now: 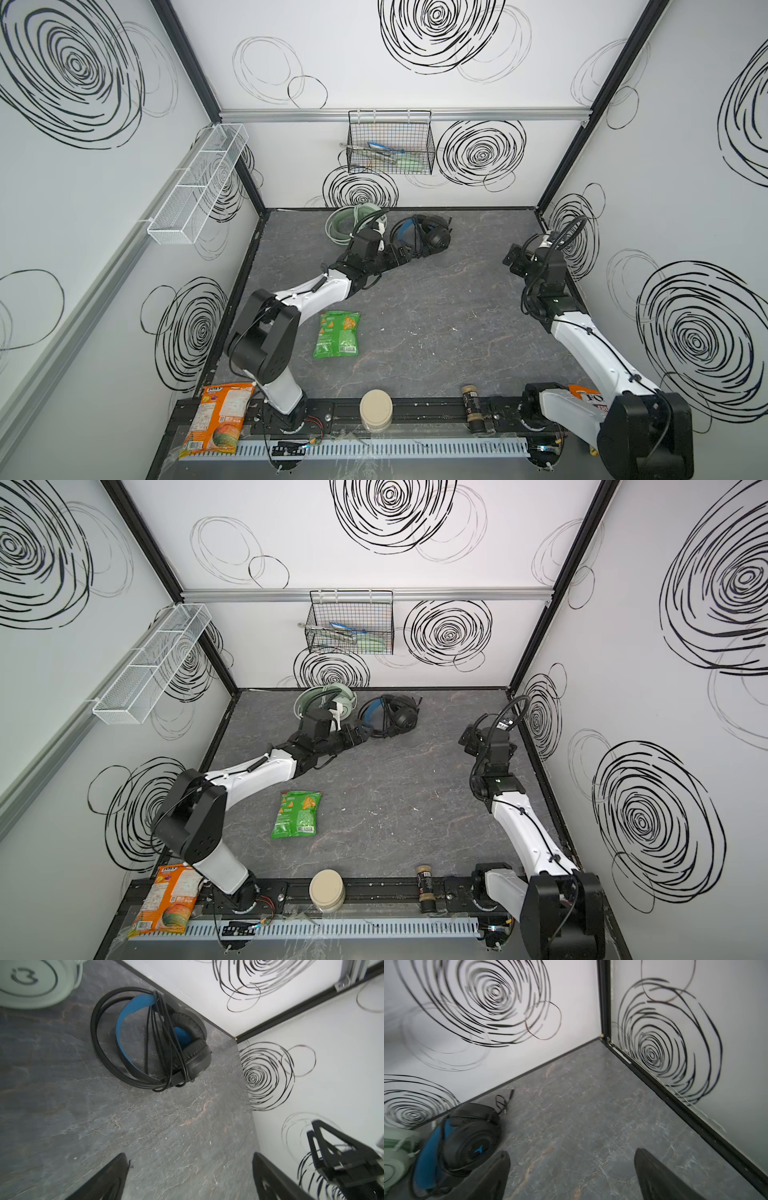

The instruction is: Wrap the headphones

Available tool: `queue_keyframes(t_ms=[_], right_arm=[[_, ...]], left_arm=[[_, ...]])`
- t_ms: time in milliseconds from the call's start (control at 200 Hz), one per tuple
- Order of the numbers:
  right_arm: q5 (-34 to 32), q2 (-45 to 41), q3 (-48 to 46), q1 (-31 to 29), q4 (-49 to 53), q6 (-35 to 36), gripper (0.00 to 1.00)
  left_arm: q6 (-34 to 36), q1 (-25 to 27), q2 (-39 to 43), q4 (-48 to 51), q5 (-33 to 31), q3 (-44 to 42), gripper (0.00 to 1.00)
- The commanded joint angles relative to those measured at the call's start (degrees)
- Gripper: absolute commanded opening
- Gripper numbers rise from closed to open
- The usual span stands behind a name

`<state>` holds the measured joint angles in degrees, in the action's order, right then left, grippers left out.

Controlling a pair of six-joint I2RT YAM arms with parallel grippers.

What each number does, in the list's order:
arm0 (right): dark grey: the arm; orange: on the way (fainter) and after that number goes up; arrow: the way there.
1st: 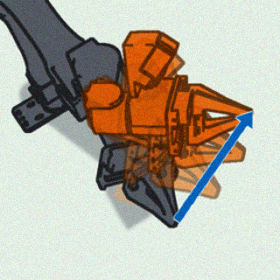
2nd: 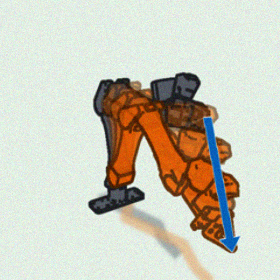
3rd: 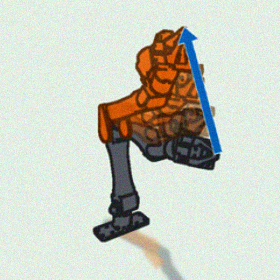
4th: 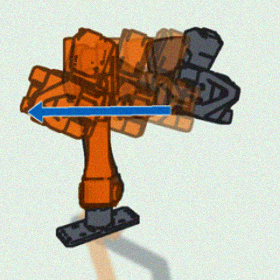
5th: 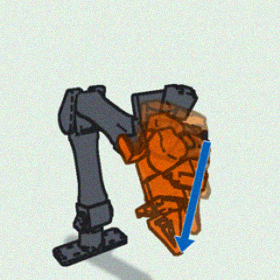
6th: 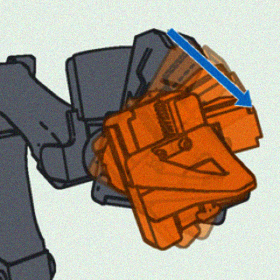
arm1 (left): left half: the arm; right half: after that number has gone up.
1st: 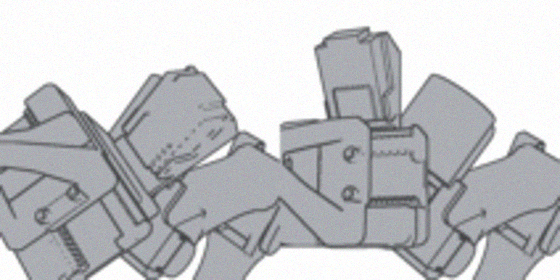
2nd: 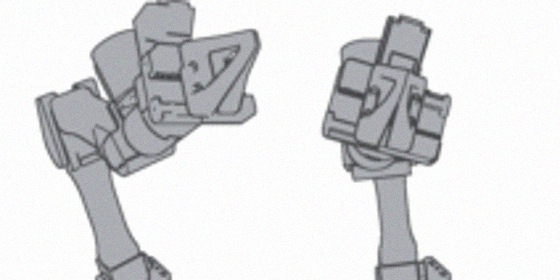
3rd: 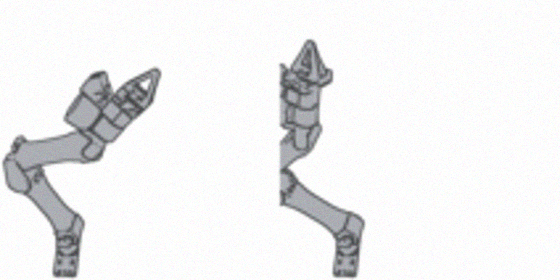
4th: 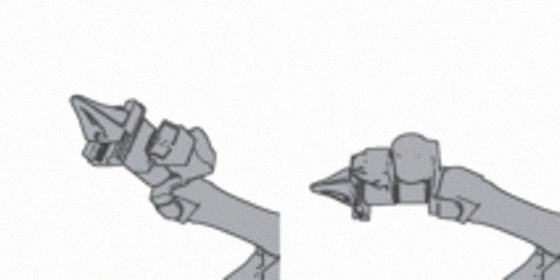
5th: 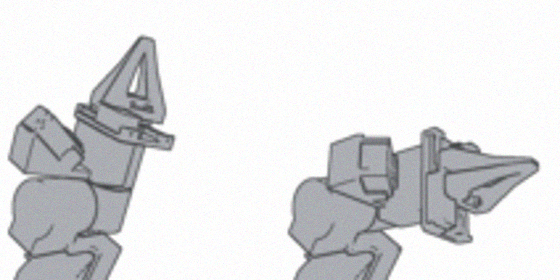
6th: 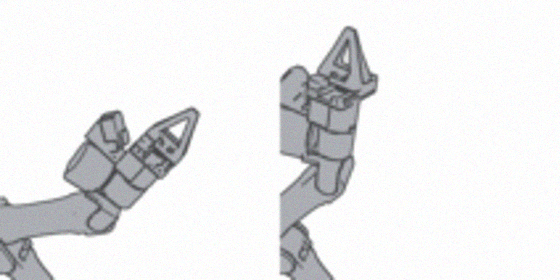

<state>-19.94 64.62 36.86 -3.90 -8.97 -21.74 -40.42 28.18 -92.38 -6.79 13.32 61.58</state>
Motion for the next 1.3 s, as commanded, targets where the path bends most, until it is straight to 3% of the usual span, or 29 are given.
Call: queue_keyframes(t_ms=[0,120,270,415,520,610,695,770,830,865,921,1076,1296], right_arm=[[-3.2,2.8,-3.3,1.9,-7.5,-3.0,0.97],[4.4,7.7,-7.2,4.4,-17.7,0.5,0.97],[6.0,16.4,-3.6,4.6,-17.2,3.4,0.97],[8.5,20.3,-1.1,4.2,-16.6,8.3,0.97],[7.4,20.0,-4.1,5.3,-21.2,10.3,0.97],[11.0,20.3,-5.8,7.6,-25.9,10.5,0.97],[11.3,21.3,-8.0,8.8,-29.3,9.2,0.97],[13.7,22.3,-11.6,9.1,-37.8,11.5,0.97],[16.8,22.8,-9.6,8.6,-33.9,12.6,0.97],[14.4,23.0,-7.6,7.2,-30.4,12.6,0.97],[10.8,22.8,-8.9,4.3,-33.2,14.6,0.97],[8.8,20.2,-14.4,3.0,-40.6,15.4,0.97],[8.8,19.6,-16.2,2.7,-43.0,15.7,0.97]], left_arm=[[18.8,-0.5,8.2,9.3,-4.9,-1.3,0.96],[25.4,-3.3,18.2,6.6,-14.3,-8.9,0.96],[23.3,-13.7,23.8,1.7,-23.8,-16.9,0.96],[21.9,-23.1,22.2,-2.5,-31.6,-20.8,0.96],[23.6,-25.1,17.8,-4.9,-41.6,-20.6,0.96],[26.0,-25.1,13.5,-10.6,-46.8,-21.9,0.96],[28.7,-24.9,10.6,-18.2,-46.9,-24.6,0.96],[32.6,-24.2,9.9,-32.1,-45.8,-30.8,0.96],[31.5,-24.6,10.2,-40.1,-42.4,-35.7,0.96],[32.5,-24.5,10.1,-45.6,-40.3,-38.6,0.96],[34.3,-23.4,9.4,-53.1,-40.5,-42.0,0.96],[37.7,-21.4,9.1,-58.2,-38.1,-44.5,0.96],[39.4,-20.6,9.0,-61.9,-36.2,-46.3,0.96]])
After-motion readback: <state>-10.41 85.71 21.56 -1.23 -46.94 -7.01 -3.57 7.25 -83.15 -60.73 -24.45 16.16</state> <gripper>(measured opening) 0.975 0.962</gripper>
